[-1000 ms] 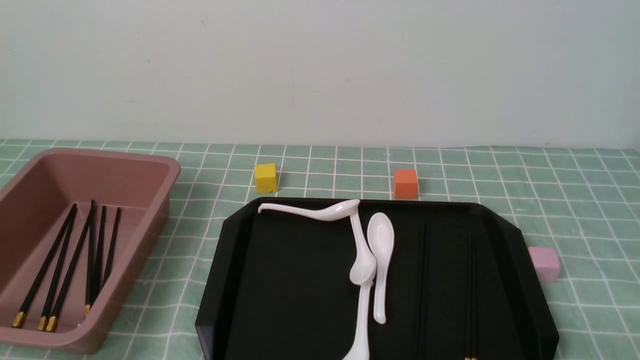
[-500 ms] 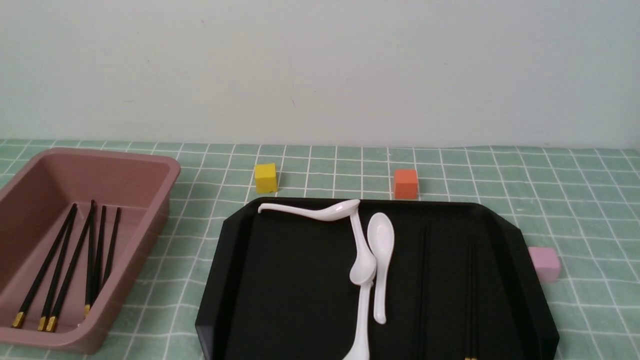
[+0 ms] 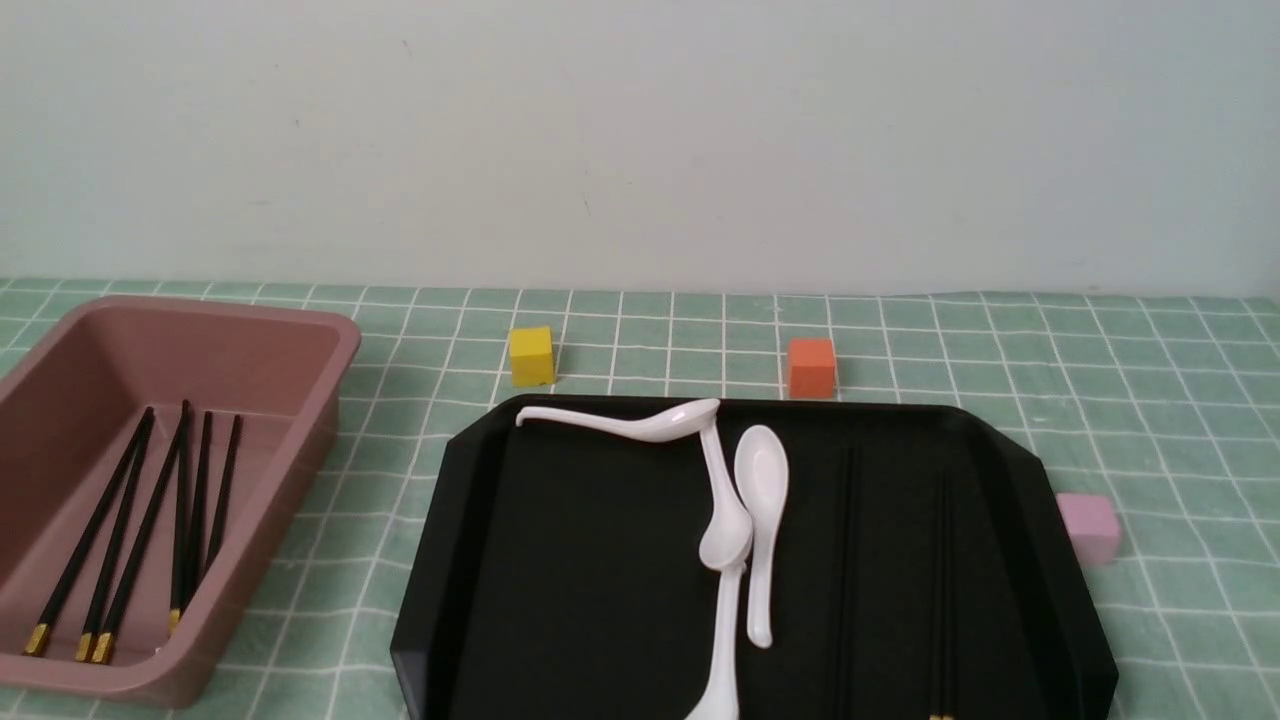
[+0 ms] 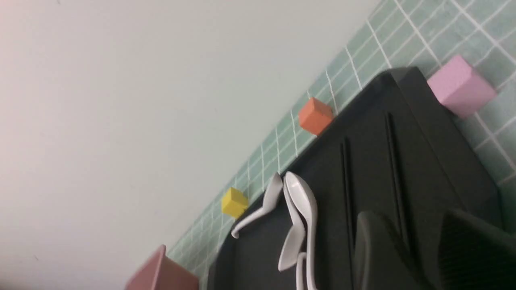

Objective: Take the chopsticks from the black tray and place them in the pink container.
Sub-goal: 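Move the gripper over the chopsticks on the black tray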

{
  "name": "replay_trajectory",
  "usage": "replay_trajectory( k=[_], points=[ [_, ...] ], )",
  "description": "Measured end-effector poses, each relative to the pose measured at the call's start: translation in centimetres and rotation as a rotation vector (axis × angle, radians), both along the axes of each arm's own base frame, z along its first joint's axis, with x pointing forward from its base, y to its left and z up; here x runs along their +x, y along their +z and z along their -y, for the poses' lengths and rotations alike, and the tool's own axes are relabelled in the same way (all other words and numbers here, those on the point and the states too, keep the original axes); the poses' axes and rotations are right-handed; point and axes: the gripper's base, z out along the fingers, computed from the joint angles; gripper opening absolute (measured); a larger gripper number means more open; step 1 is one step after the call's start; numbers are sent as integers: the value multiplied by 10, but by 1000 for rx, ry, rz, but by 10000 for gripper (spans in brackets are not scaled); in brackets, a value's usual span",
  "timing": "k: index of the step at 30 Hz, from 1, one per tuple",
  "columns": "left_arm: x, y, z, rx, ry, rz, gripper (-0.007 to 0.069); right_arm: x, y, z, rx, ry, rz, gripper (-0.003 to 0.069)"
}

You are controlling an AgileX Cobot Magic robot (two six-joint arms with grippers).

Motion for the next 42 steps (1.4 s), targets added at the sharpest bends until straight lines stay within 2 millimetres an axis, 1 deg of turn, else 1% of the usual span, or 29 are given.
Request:
replay_trajectory(
  k=[9, 12, 13, 14, 15, 16, 18, 19, 20, 21, 22, 23, 25, 27, 28, 29, 31, 33, 36, 37, 38, 39, 40, 42],
  points=[
    [0, 0, 0, 0, 0, 0, 121, 0, 0, 0, 4, 3, -1, 240],
    [0, 0, 0, 0, 0, 0, 125, -2, 8, -2, -23, 24, 10, 240],
    [0, 0, 0, 0, 0, 0, 125, -4, 26, -3, -71, 39, 49, 240],
    [0, 0, 0, 0, 0, 0, 126, -4, 37, -3, -108, 45, 65, 240],
    [0, 0, 0, 0, 0, 0, 126, -4, 39, -3, -117, 49, 65, 240],
    [0, 0, 0, 0, 0, 0, 127, -4, 57, -4, -184, 68, 67, 240],
    [0, 0, 0, 0, 0, 0, 127, 1, 77, -6, -295, 115, 9, 240],
    [0, 0, 0, 0, 0, 0, 127, 6, 85, -8, -361, 150, -60, 240],
    [0, 0, 0, 0, 0, 0, 127, 12, 89, -8, -414, 181, -133, 240],
    [0, 0, 0, 0, 0, 0, 127, 18, 91, -8, -445, 202, -188, 240],
    [0, 0, 0, 0, 0, 0, 127, 27, 91, -8, -494, 242, -294, 240],
    [0, 0, 0, 0, 0, 0, 127, 31, 88, -8, -517, 266, -359, 240],
    [0, 0, 0, 0, 0, 0, 128, 51, 78, -8, -538, 341, -559, 240],
    [0, 0, 0, 0, 0, 0, 129, 63, 69, -11, -528, 404, -673, 240],
    [0, 0, 0, 0, 0, 0, 129, 66, 66, -11, -524, 414, -695, 240],
    [0, 0, 0, 0, 0, 0, 131, 76, 58, -15, -498, 475, -759, 240],
    [0, 0, 0, 0, 0, 0, 132, 89, 50, -24, -446, 592, -802, 240],
    [0, 0, 0, 0, 0, 0, 132, 102, 46, -32, -402, 697, -803, 240],
    [0, 0, 0, 0, 0, 0, 136, 120, 48, -47, -369, 818, -753, 240],
    [0, 0, 0, 0, 0, 0, 138, 130, 50, -56, -366, 855, -745, 240],
    [0, 0, 0, 0, 0, 0, 138, 130, 50, -57, -366, 860, -743, 240],
    [0, 0, 0, 0, 0, 0, 139, 141, 52, -70, -385, 898, -737, 240],
    [0, 0, 0, 0, 0, 0, 139, 143, 52, -74, -391, 905, -738, 240],
    [0, 0, 0, 0, 0, 0, 144, 161, 51, -100, -457, 920, -770, 240]
  ],
)
